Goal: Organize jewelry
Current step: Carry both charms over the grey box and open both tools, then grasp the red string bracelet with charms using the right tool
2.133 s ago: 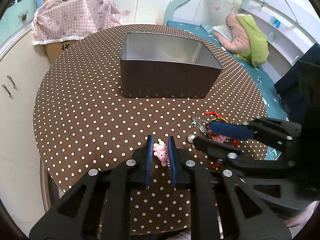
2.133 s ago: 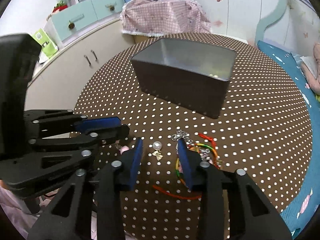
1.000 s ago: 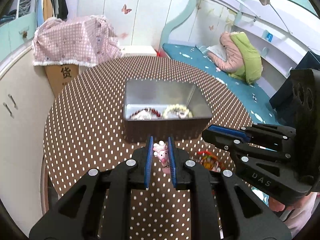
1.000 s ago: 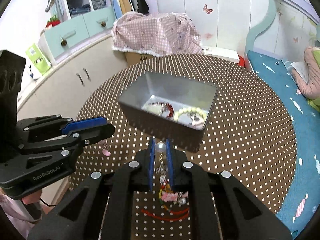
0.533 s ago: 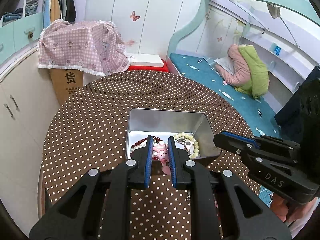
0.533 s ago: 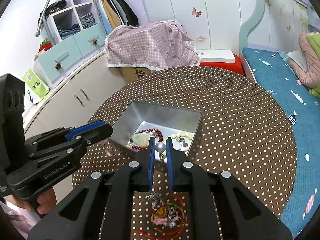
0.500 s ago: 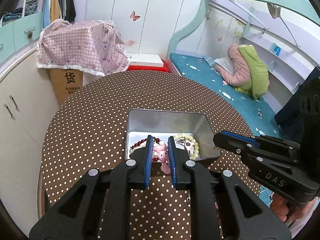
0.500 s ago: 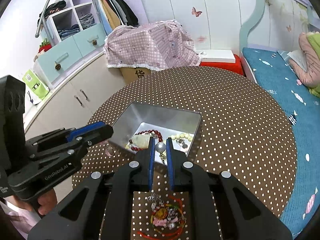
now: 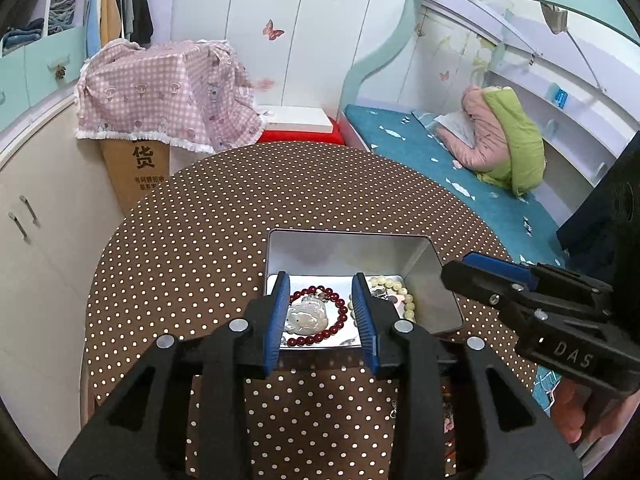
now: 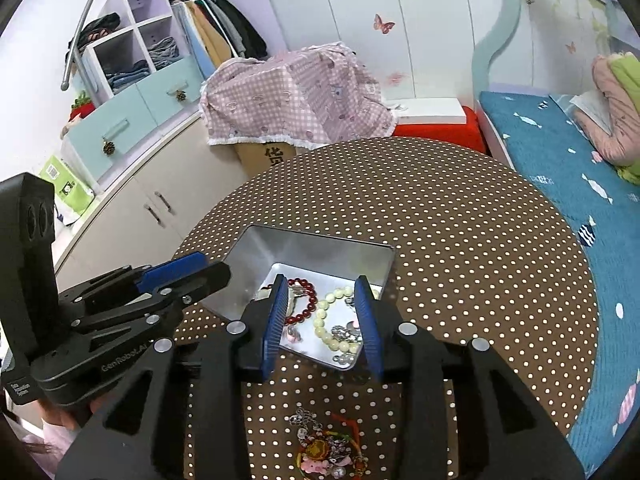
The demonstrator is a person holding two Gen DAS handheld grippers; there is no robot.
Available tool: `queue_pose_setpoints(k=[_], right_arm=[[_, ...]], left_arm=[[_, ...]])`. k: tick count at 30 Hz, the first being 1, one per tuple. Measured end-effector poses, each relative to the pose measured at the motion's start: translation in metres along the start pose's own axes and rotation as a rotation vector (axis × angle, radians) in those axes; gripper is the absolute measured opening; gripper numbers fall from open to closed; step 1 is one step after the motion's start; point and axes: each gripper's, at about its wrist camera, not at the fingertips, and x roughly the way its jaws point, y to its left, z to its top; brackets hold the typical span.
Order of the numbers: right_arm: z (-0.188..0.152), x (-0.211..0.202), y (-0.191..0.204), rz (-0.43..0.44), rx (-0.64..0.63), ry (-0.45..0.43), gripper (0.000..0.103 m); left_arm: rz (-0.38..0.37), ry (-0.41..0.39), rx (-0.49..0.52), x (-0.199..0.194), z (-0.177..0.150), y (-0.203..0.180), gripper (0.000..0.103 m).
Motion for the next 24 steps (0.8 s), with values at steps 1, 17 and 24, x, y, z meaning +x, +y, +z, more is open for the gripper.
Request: queue_pose_setpoints(k=[1,17,24], right_arm=[[0.0,-0.001,-0.001,-0.007,0.003,-0.001,0.033],[-0.025,-0.021,-0.004,-0.057,-0.002,-0.002,0.035],[-0.056,-0.023,0.003,-0.046,-0.029,0.05,0.035]], left_arm=[[-0.001,0.001,0.0,0.0,-0.001,0.001,0.033],[-0.019,0.008,0.031,-0.018,-0.032,-0.009,0.042],[-0.022,0.044,0.032,-0.025,-0.059,-0.009,0.045]])
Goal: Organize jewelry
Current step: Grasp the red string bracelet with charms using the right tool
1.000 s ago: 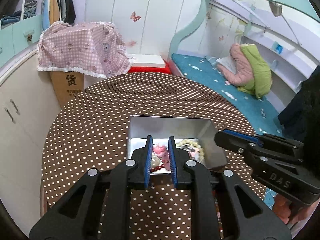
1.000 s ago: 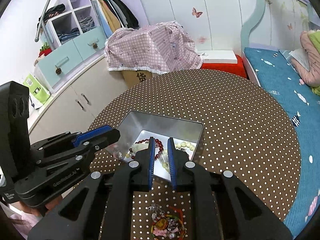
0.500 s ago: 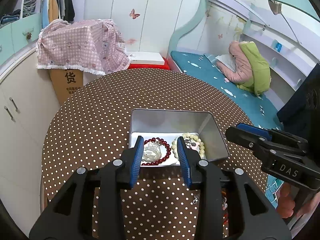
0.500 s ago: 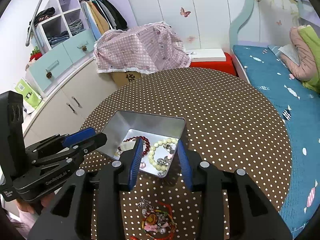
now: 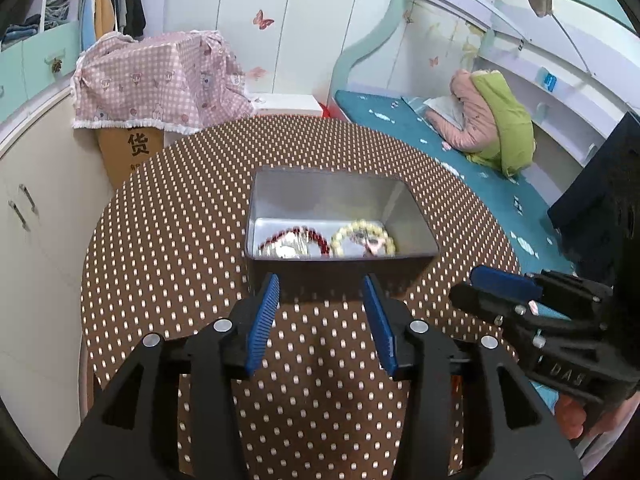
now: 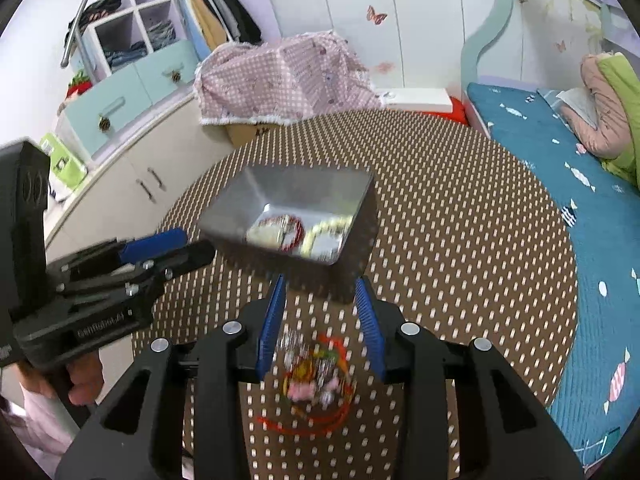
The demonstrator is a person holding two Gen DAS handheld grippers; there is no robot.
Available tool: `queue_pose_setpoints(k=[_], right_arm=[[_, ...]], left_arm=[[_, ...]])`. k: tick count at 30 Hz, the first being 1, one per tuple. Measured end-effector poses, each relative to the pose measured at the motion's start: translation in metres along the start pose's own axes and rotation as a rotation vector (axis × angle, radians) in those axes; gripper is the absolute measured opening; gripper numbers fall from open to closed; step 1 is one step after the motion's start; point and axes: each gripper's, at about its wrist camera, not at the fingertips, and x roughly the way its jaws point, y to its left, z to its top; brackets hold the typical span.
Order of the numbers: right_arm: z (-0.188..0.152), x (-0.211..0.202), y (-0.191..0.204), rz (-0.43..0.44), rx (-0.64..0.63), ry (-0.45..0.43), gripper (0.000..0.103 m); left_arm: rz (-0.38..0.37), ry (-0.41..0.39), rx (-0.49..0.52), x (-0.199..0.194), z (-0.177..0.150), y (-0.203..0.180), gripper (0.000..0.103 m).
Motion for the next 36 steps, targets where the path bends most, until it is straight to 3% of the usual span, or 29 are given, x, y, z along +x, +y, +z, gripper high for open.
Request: queue_pose_setpoints(k=[9,17,23,26,36], right_arm=[[-0.037,0.006,0.01,0.01,0.004,0.084,0.035],[-0.049,0.014,0.016,-0.009,-0.023,0.127,0.024],[-0.049,0.018,0.017,-0.013,-0.025,0.13,0.022],[-0.05,0.021,0.019,-0.007,-0.03,0.145,0.014],[-0.05,0.027,0.014,0.03,0.005,0.164,0.0]], left_arm=[[-0.009,0.061,-0.001,0.002,-0.033,-0.004,0.046],[-0.007,0.11,-0.008,0.006,-0.052,-0.004,0.047],[-0.007,0.131,-0.002,0.01,-0.06,-0.007,0.047],[-0.013,0.137,0.01,0.011,-0.061,-0.011,0.047],[-0.015,0.159,0.021,0.018,-0.061,-0.016,0.047]])
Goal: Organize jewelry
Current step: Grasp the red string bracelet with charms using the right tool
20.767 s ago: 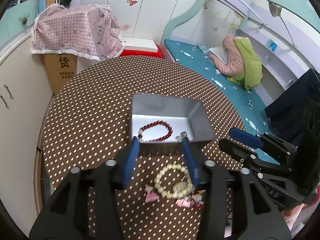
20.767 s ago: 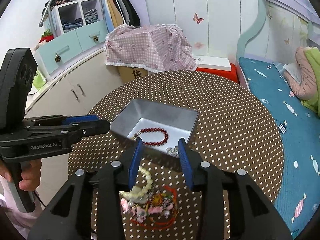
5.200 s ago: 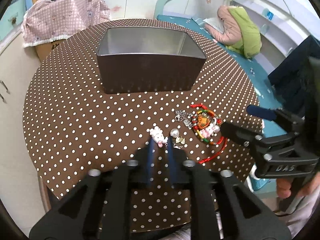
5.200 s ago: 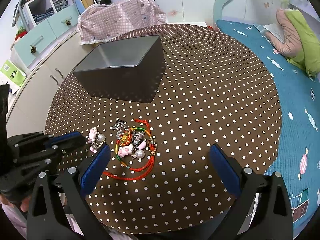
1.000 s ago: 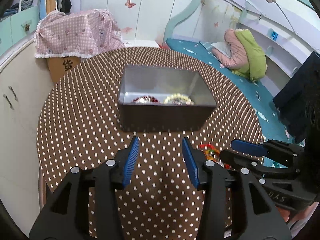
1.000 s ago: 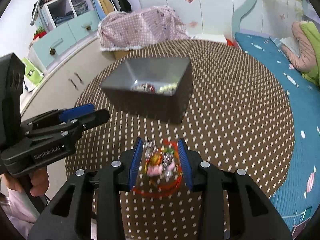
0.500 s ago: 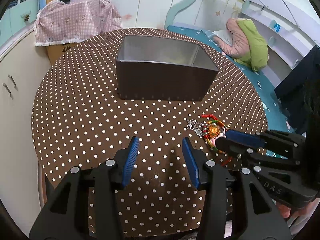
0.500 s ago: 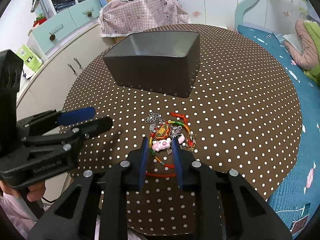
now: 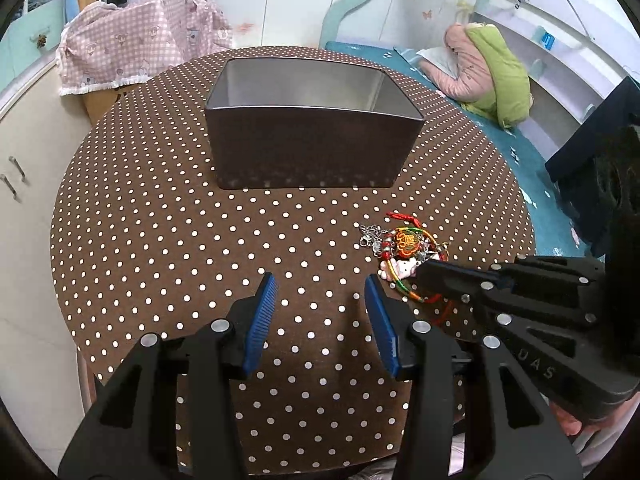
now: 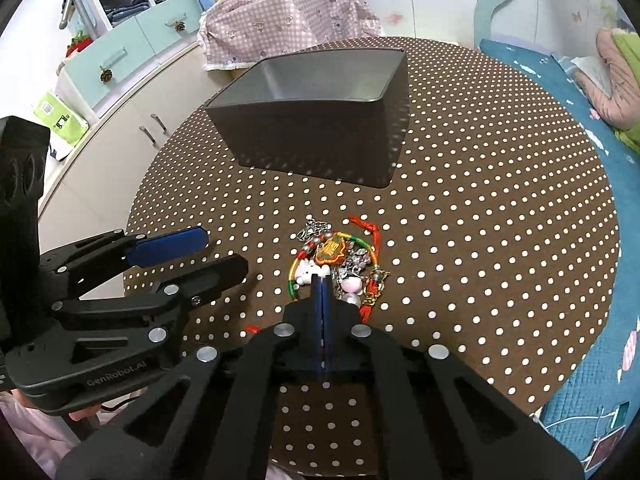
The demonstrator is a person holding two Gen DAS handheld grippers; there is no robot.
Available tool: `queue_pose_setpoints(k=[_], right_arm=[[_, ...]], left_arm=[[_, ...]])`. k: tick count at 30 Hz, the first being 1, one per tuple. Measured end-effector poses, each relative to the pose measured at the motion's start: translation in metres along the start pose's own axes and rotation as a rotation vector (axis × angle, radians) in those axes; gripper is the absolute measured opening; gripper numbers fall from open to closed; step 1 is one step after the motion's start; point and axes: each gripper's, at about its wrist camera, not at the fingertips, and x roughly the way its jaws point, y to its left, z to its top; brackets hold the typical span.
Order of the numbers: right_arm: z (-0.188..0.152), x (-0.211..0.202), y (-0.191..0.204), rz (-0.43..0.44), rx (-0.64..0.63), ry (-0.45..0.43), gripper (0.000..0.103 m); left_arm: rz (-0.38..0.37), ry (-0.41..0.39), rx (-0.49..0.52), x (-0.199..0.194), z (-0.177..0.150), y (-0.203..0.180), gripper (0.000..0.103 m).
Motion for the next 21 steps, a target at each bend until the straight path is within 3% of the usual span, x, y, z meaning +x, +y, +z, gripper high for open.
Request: queue_pose_setpoints(k=[7,10,21], right_arm=[[0.003,0.0,-0.001,0.009,0.034,0.005,0.007],[0.005,0.001,0.001,0.005,0.037,0.005,0.017],[0.015,0.011,0.01,-0.057,0.007,0.007,0.026]], left_arm=[[0.003,0.002,-0.001,0.001,0.0,0.0,0.047],[0.006,0.001,-0.005,0.001,0.001,0.002,0.049],[0.001,0.001,-0.043,0.0,-0.001,0.02,0.05]])
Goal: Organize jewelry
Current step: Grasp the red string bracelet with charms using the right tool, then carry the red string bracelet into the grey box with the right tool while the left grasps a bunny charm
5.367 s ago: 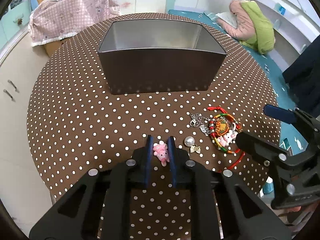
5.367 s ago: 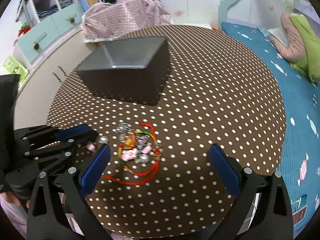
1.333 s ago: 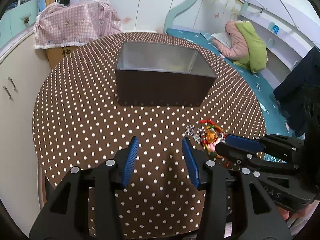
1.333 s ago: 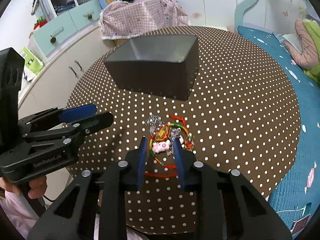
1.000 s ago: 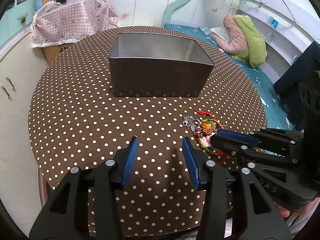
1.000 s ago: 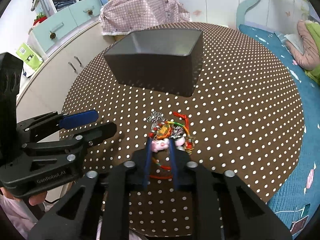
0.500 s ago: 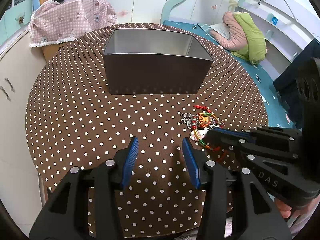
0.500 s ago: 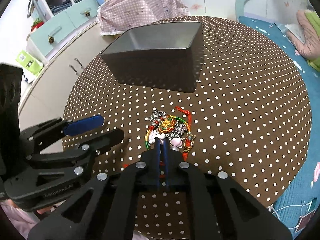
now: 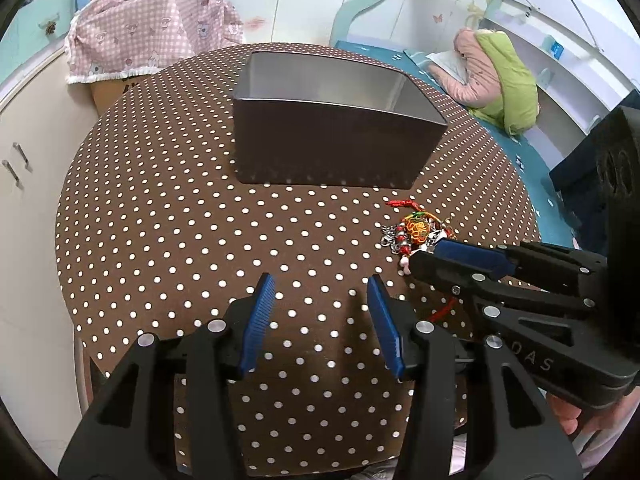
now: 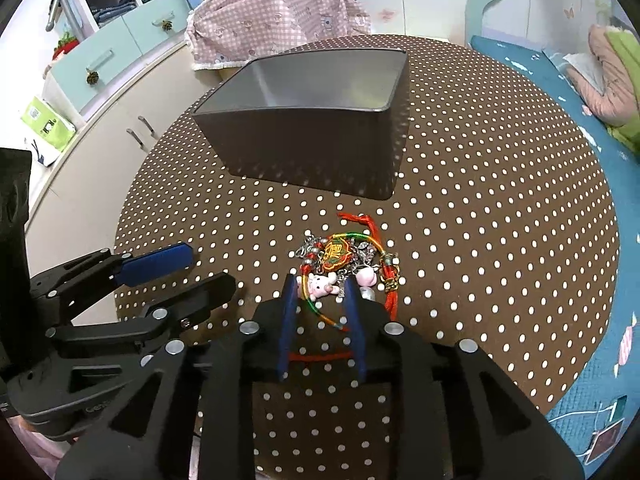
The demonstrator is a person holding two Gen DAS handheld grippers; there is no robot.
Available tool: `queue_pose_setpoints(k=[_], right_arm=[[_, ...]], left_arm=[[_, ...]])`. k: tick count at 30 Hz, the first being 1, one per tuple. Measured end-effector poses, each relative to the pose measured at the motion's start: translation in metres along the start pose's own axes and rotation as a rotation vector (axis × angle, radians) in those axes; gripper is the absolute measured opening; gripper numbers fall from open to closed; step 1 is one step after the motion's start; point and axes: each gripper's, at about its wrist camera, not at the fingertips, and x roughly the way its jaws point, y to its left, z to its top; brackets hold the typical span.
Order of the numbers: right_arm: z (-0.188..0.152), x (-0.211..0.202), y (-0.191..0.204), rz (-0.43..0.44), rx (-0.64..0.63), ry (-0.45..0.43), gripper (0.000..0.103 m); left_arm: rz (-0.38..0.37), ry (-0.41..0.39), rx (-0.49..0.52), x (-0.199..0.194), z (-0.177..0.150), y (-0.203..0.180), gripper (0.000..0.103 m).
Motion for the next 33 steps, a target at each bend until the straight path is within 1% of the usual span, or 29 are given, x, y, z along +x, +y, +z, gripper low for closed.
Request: queue_pose_setpoints(k=[7,9,10,11,12,13,14,16,18,20,21,23,25,26,27,29,31,32,33], right_arm=[[0.0,0.005,0.003,-0.003,-0.035,-0.018,0.027],[-0.001,0.006,0.008,-0.028,-0.075,-0.027,0.019],[-0.003,0.006,0.011,-0.037,-0.098,-0.034,0.018],[-0.004,0.005,0.012,-0.033,-0.099,-0.033,0.016],[-0.004,0.005,0.011,-0.023,-0.098,-0.031,0.012],[-0.004,0.005,0.011,-0.012,-0.098,-0.03,0.005],[-0.005,0.005,0.01,-0.012,-0.092,-0.019,0.002],[-0.006,0.004,0.008,-0.02,-0.091,-0.014,0.003],[-0.008,-0.003,0.004,-0.022,-0.082,-0.026,0.006],[-0.009,-0.011,0.002,-0.015,-0.085,-0.047,0.006],[-0.009,-0.014,0.0,-0.012,-0.084,-0.052,0.003],[-0.009,-0.016,-0.002,-0.001,-0.085,-0.054,0.004],[-0.009,-0.013,-0.002,-0.034,-0.097,-0.046,0.008],[-0.01,-0.011,-0.002,-0.044,-0.097,-0.041,0.017],[-0.01,-0.009,-0.002,-0.038,-0.101,-0.036,0.023],[-0.013,-0.003,0.001,-0.033,-0.114,-0.016,0.023],[-0.015,0.0,0.005,-0.052,-0.142,-0.02,0.015],[-0.016,-0.001,0.005,-0.066,-0.148,-0.026,0.01],[-0.015,0.0,0.003,-0.061,-0.137,-0.021,0.007]], left_arm=[[-0.006,0.007,-0.017,0.001,0.0,0.008,0.051],[-0.01,0.006,-0.017,0.001,0.001,0.008,0.051],[-0.011,0.005,-0.017,0.001,0.001,0.01,0.051],[-0.01,0.005,-0.018,0.001,0.001,0.011,0.051],[-0.011,0.004,-0.02,0.001,0.002,0.013,0.051],[-0.012,0.004,-0.021,0.002,0.002,0.013,0.051],[-0.012,0.005,-0.023,0.003,0.004,0.014,0.051],[-0.014,0.005,-0.023,0.003,0.006,0.015,0.051],[-0.014,0.005,-0.021,0.004,0.007,0.015,0.051],[-0.016,0.007,-0.021,0.005,0.008,0.015,0.051],[-0.016,0.008,-0.02,0.005,0.008,0.015,0.051],[-0.016,0.008,-0.016,0.006,0.009,0.012,0.052],[-0.02,0.009,-0.013,0.007,0.008,0.008,0.052],[-0.019,0.01,-0.01,0.007,0.008,0.006,0.052],[-0.017,0.011,-0.008,0.008,0.008,0.004,0.052],[-0.015,0.012,-0.003,0.008,0.008,0.002,0.052],[-0.015,0.012,0.0,0.008,0.008,0.0,0.052],[-0.013,0.013,0.003,0.008,0.008,-0.001,0.052],[-0.012,0.013,0.006,0.009,0.009,-0.003,0.052]])
